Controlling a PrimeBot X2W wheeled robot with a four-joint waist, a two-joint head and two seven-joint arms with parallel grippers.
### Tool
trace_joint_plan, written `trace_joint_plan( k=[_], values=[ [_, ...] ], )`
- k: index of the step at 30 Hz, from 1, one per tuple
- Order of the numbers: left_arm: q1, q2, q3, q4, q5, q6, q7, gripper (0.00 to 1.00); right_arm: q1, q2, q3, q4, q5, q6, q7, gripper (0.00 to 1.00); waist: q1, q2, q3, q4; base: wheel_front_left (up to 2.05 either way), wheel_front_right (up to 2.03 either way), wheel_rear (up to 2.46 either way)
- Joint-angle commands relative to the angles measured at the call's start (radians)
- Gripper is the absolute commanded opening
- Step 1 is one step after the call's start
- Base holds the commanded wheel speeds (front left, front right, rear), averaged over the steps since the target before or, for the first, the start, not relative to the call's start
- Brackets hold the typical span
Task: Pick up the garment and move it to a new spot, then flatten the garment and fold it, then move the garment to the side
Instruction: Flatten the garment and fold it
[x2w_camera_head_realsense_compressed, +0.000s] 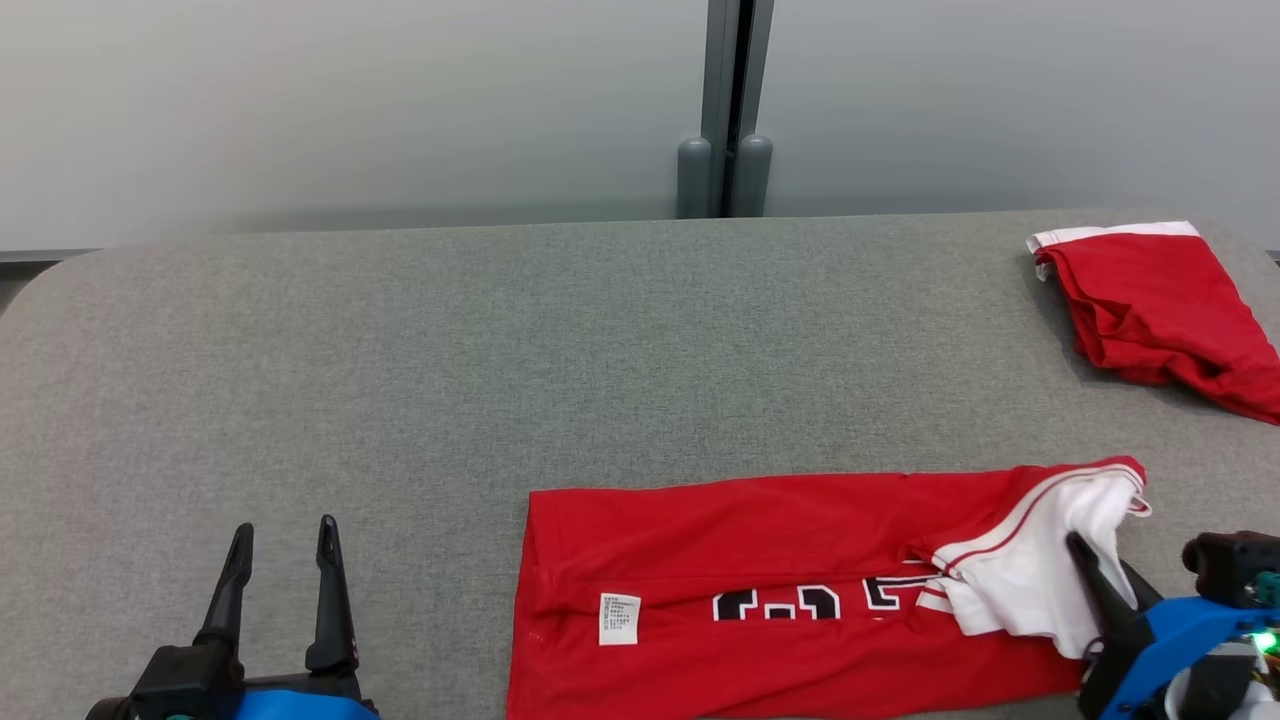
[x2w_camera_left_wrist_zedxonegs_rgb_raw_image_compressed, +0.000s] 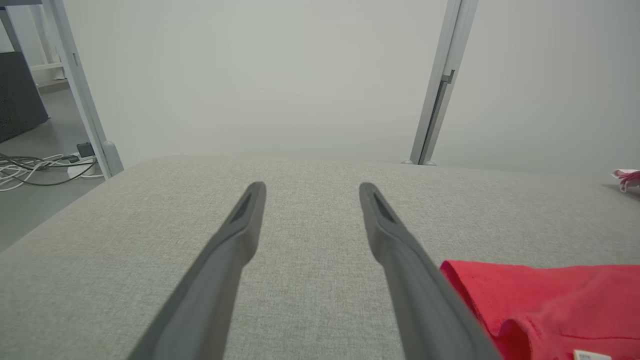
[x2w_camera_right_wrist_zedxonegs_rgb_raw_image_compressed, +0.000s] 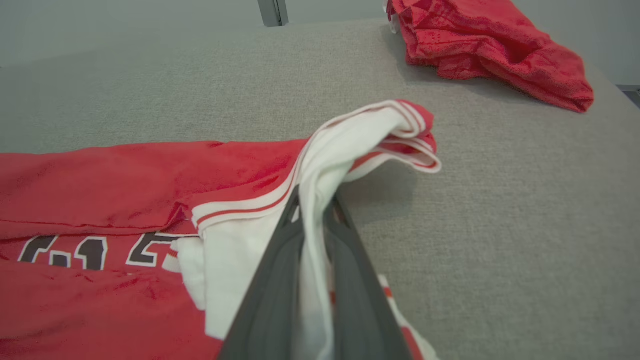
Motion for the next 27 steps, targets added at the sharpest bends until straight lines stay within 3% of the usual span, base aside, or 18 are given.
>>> trace_joint_plan(
  k=[1,8,13,27],
  values=[
    [-0.002,-0.001,0.000,-0.003,-0.005,0.005,-0.004,1.00,0.012,0.012,0.007,-0.033,0.006,0.000,0.007,0.00,-0.0001,-0.0002,0.000,-0.001,0.00,0.00,0.00],
    [-0.015,-0.001,-0.007,0.000,-0.006,0.007,-0.004,1.00,0.046,0.087,0.076,-0.219,0.013,0.000,0.071,0.00,-0.0001,-0.0002,0.008,0.000,0.00,0.00,0.00],
    [-0.026,-0.001,-0.009,0.007,-0.004,0.004,-0.004,1.00,0.032,0.133,0.138,-0.288,0.020,0.000,0.102,0.00,-0.0001,-0.0002,0.010,0.012,0.00,0.00,0.00],
    [-0.034,-0.001,-0.036,0.016,-0.010,0.006,-0.004,1.00,-0.076,0.240,0.372,-0.194,0.053,0.000,0.063,0.00,-0.0001,-0.0002,-0.001,0.063,0.00,0.00,0.00]
  ],
)
